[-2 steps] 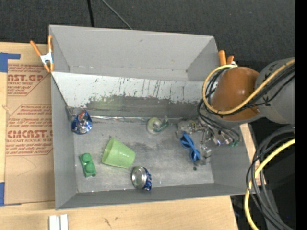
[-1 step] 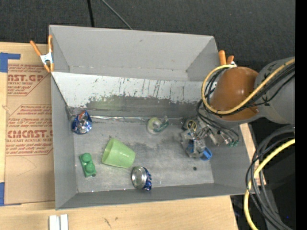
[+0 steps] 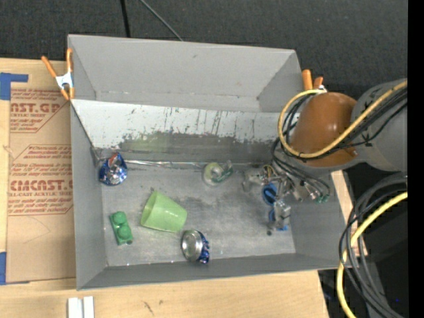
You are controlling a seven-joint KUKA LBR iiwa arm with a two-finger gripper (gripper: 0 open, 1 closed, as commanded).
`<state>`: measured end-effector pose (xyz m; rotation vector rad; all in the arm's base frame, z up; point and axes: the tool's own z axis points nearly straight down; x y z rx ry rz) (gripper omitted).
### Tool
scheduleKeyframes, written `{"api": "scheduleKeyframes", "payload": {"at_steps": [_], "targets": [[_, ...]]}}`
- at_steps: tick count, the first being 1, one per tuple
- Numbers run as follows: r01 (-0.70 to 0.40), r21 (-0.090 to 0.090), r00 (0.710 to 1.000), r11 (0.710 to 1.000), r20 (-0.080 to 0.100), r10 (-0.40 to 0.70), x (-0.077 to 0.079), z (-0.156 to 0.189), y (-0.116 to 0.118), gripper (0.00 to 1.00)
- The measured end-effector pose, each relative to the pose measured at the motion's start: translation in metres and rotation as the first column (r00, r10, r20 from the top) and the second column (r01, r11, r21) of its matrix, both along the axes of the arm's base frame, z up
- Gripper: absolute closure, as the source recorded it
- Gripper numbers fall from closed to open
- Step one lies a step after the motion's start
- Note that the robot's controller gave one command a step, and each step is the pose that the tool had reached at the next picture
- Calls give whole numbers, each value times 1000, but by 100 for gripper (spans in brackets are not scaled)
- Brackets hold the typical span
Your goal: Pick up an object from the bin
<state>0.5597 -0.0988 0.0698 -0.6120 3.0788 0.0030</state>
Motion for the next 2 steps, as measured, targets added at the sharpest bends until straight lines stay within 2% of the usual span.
{"api": "scheduleKeyframes", "payload": {"at_steps": [1, 2], "targets": [[-142, 8, 990, 990, 11, 142, -10, 10, -49, 0], [-260, 11, 966, 966, -1, 260, -7, 0, -50, 0]]}}
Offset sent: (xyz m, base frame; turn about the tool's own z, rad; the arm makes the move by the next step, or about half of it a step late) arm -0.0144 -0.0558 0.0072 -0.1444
